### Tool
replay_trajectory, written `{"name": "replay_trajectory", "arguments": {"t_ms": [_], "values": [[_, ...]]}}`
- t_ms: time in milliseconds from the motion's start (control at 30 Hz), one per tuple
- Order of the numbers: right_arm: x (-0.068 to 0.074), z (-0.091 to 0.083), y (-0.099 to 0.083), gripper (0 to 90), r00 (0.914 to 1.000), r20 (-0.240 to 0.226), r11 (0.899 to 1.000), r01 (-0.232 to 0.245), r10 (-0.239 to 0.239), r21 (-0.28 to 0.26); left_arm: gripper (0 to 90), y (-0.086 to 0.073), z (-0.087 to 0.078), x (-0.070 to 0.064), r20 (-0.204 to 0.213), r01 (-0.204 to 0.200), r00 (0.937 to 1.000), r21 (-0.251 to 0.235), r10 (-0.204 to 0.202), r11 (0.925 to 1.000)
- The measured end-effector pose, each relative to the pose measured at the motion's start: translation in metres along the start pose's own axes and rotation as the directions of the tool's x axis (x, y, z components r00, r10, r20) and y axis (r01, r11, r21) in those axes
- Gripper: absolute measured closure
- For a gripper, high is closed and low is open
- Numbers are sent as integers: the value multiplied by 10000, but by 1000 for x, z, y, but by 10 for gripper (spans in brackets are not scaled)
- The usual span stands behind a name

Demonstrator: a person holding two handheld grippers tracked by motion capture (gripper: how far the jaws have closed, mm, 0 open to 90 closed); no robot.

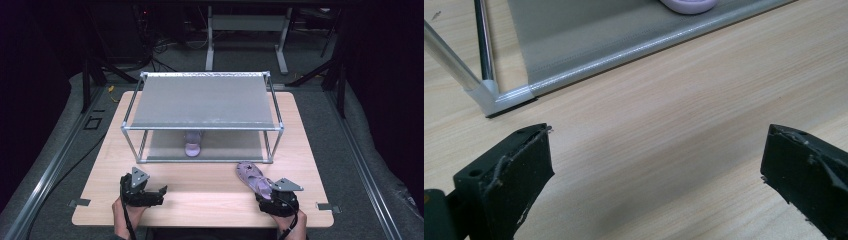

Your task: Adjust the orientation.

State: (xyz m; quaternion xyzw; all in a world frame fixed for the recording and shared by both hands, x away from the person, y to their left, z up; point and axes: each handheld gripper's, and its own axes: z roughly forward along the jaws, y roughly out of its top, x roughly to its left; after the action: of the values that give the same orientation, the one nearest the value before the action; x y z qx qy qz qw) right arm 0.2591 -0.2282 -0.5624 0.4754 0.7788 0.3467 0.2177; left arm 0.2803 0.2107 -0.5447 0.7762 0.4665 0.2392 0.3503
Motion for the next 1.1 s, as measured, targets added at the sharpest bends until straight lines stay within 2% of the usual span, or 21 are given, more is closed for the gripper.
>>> {"name": "replay_trajectory", "arguments": {"t_ms": [67, 267, 433, 467, 500, 567, 600, 733, 800, 867, 1100], "values": [[0, -1, -1, 364, 10000, 0, 10000, -47, 47, -72, 0, 1, -1, 0, -39, 14, 10000, -88, -14, 10000], [0, -2, -3, 375, 10000, 34, 9997, 30, -29, -226, 0, 1, -3, 2, -99, 67, 9999, -144, -68, 9999], [1, -9, -6, 376, 9999, -31, 9953, -141, 139, -962, 0, -1, -5, 3, -150, 87, 9998, -162, -89, 9998], [2, -12, -5, 377, 9999, 75, 9939, -122, 131, -1093, 0, -1, -5, 3, -138, 104, 9998, -181, -106, 9998], [2, -15, -4, 377, 9999, -115, 9931, -135, 122, -1166, 0, -1, -5, 4, -158, 122, 9998, -208, -125, 9997], [3, -20, -1, 376, 9999, 134, 9924, -58, 75, -1233, 0, -1, -6, 5, -192, 171, 9997, -276, -176, 9995], [2, -21, 0, 376, 10000, 0, 9906, -19, 20, -1364, 0, 0, -7, 5, -176, 184, 9997, -296, -190, 9994], [4, -26, 7, 375, 9999, 34, 9881, 106, -102, -1537, 0, -2, -8, 5, -186, 209, 9996, -324, -216, 9993], [4, -26, 10, 375, 9999, -73, 9868, 72, -85, -1619, 0, -3, -8, 6, -205, 250, 9995, -340, -257, 9991], [5, -26, 15, 375, 9999, 67, 9862, 166, -157, -1644, 0, -3, -9, 7, -204, 279, 9994, -323, -286, 9991], [10, -20, 29, 375, 9994, 55, 9834, 355, -351, -1782, 0, -4, -11, 8, -235, 324, 9992, -393, -334, 9987]]}}
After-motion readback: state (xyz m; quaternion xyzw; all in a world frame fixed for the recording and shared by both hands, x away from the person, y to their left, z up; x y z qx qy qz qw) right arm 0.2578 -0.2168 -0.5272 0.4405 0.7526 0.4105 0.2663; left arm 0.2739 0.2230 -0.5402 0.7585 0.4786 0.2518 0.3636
